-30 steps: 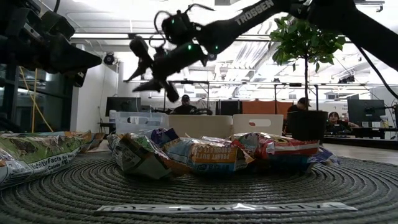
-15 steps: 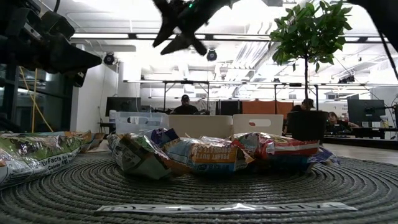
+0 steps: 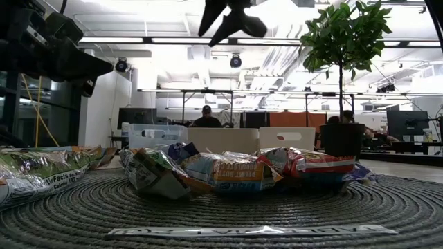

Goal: Pick and place Granola Bars by type
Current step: Put the granola bar into the transparent bin

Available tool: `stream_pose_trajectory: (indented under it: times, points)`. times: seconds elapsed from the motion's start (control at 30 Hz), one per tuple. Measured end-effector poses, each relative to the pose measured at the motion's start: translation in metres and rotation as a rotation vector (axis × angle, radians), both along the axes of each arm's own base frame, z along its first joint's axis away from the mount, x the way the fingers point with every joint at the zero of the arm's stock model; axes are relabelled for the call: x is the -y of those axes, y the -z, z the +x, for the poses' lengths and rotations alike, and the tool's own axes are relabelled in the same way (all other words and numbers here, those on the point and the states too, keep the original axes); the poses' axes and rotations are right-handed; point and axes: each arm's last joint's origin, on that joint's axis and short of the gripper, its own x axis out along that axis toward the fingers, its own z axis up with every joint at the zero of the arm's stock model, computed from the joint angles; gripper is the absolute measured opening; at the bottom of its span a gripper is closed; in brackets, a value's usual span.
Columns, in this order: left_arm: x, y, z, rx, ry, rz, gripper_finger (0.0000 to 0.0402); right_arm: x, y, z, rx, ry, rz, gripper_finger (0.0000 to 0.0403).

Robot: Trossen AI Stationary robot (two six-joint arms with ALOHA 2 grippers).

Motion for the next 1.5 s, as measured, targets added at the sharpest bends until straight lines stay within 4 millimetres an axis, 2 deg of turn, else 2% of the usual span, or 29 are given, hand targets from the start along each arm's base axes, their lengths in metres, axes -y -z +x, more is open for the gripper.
stream_pose_trajectory:
  times: [0.2,0.37,0.5,0.77,1.1,1.5]
  points:
    - [0.0,0.0,0.0,0.0,0.0,0.0,0.0,-0.035,0.009,-0.012,-0.121,0.074,0.074,0.0123]
    - [0.0,0.0,0.0,0.0,0.0,0.0,0.0,-0.066,0.016,-0.018,-0.151,0.153,0.104,0.0123]
    - [0.0,0.0,0.0,0.0,0.0,0.0,0.0,-0.091,0.029,-0.014,-0.159,0.197,0.116,0.0124]
    - [0.0,0.0,0.0,0.0,0.001,0.0,0.0,-0.124,0.063,-0.004,-0.207,0.266,0.178,0.0124]
    - [0.0,0.0,0.0,0.0,0.0,0.0,0.0,-0.153,0.098,0.002,-0.27,0.341,0.235,0.0124]
    - [0.0,0.0,0.0,0.0,0.0,0.0,0.0,-0.172,0.127,-0.002,-0.421,0.398,0.313,0.0124]
